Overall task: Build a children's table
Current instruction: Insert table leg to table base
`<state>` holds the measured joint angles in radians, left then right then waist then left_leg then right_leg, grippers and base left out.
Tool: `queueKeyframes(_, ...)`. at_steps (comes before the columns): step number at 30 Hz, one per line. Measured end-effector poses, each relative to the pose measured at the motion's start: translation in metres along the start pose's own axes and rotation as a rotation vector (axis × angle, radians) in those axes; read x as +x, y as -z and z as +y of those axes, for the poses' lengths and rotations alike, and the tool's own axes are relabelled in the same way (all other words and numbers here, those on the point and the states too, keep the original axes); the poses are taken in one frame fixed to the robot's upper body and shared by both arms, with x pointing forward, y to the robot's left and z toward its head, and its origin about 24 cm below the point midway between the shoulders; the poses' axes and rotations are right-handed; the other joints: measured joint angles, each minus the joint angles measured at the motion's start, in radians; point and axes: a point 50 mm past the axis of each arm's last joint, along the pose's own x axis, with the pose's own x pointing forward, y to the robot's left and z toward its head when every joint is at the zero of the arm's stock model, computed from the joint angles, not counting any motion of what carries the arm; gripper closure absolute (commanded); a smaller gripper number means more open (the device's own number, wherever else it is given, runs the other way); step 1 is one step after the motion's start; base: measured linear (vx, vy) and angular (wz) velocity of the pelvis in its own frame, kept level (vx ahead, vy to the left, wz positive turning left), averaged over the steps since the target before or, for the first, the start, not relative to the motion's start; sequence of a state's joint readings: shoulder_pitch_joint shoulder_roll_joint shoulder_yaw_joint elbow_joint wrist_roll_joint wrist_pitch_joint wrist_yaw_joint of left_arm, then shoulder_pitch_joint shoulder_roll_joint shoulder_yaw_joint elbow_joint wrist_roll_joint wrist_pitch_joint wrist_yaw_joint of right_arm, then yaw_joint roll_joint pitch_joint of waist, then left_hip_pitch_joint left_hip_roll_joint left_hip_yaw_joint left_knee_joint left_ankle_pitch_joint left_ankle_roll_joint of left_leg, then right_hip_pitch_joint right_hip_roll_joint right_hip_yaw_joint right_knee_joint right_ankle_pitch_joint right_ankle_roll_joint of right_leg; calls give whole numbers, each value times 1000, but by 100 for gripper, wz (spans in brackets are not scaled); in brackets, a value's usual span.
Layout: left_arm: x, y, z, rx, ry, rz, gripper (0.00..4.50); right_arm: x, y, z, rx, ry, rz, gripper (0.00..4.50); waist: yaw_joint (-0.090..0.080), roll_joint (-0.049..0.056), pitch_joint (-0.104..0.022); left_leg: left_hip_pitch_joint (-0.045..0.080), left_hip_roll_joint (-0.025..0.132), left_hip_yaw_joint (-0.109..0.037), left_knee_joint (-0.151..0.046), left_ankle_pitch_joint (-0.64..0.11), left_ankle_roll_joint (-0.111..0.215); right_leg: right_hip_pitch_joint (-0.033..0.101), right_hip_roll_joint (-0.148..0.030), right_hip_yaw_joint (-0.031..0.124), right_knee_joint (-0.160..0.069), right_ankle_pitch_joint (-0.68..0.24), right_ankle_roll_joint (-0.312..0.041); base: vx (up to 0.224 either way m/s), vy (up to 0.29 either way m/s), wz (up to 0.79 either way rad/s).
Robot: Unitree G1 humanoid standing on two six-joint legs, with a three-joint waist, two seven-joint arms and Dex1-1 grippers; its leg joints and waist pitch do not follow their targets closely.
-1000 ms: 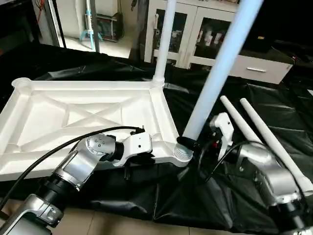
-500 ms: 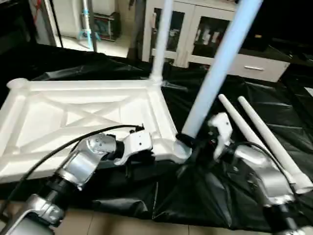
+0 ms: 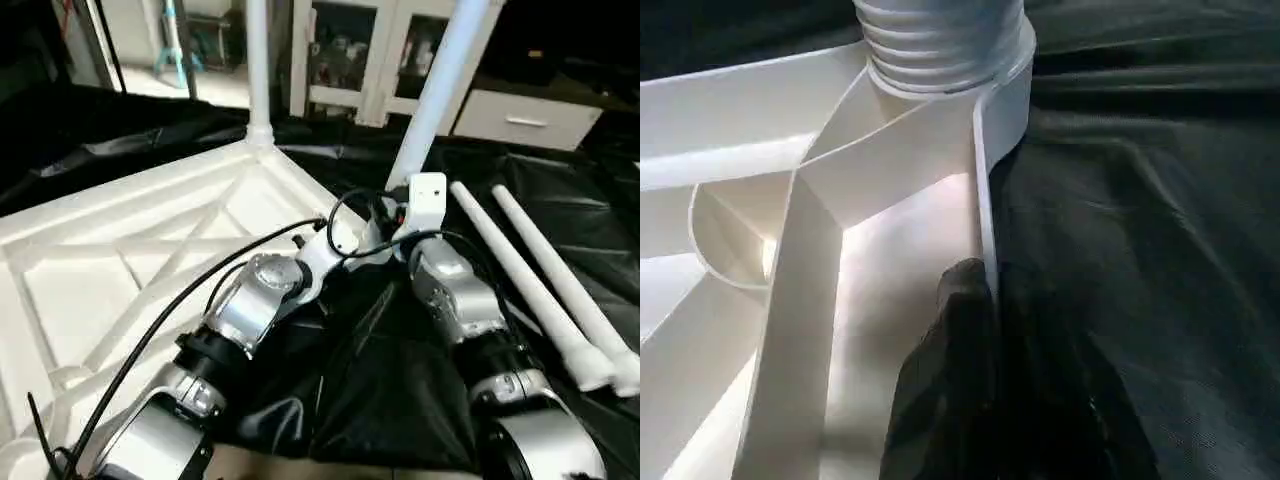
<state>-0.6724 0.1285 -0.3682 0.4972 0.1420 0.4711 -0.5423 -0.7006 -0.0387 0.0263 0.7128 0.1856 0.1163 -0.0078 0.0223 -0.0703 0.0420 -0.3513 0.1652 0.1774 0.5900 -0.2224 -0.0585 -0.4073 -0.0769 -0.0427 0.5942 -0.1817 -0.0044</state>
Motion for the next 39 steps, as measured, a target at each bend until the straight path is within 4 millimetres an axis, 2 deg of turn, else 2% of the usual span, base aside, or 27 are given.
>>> queueKeyframes(3,0,0,1,1,-5,0,450,1,0,1,-3,5,-8,265,6,0,0,1,2,2,-3,1,3,0,1,0,0,-1,-1,0,0,0)
queueKeyframes(12,-1,1,2,1,-13,5,450,2,3,3,5,-5,-27,265,5,0,0,2,3,4,-2,-1,-3,-1,2,0,1,-1,-2,0,0,0)
queueKeyframes(13,-1,1,2,1,-12,5,450,1,3,2,9,-15,-32,209,5,0,0,2,3,4,-2,-1,-3,-1,2,0,1,-1,-2,0,0,0)
queueKeyframes(14,-1,1,2,1,-12,5,450,1,3,1,12,-25,-37,195,5,0,0,2,3,4,-2,0,-2,-1,2,0,1,-1,-2,0,0,0)
queueKeyframes(16,-1,2,3,1,-13,4,450,0,4,0,29,-40,-37,195,4,1,1,2,4,5,-2,0,-2,-1,2,1,2,-1,-2,0,0,0)
queueKeyframes(19,-2,1,4,3,-13,-3,450,-5,21,-1,41,-51,12,159,6,5,4,1,5,6,-1,2,2,-2,2,1,2,-1,-2,0,0,0)
queueKeyframes(23,-3,1,6,1,-19,-7,450,-6,22,-2,39,-75,24,142,6,8,6,1,5,8,-1,2,2,-4,2,1,3,0,-2,0,0,0)
queueKeyframes(25,-3,0,7,1,-20,-9,450,-8,23,-4,39,-86,26,111,7,9,6,0,6,9,-1,3,2,-4,2,1,4,0,-2,0,0,0)
queueKeyframes(30,-5,1,9,3,-27,-11,450,-16,24,-9,29,-117,27,74,8,10,7,-2,7,12,0,3,3,-9,2,3,7,-1,-2,0,0,0)
queueKeyframes(35,-9,5,16,16,-31,-9,450,-32,16,-20,13,-175,-15,27,9,11,9,-2,8,15,0,4,5,-11,2,4,9,-1,-2,0,0,0)
queueKeyframes(39,-16,10,19,41,7,-19,450,-56,10,-31,25,-296,-39,8,16,11,10,-1,9,17,1,4,5,-10,2,4,9,-1,-2,0,0,0)
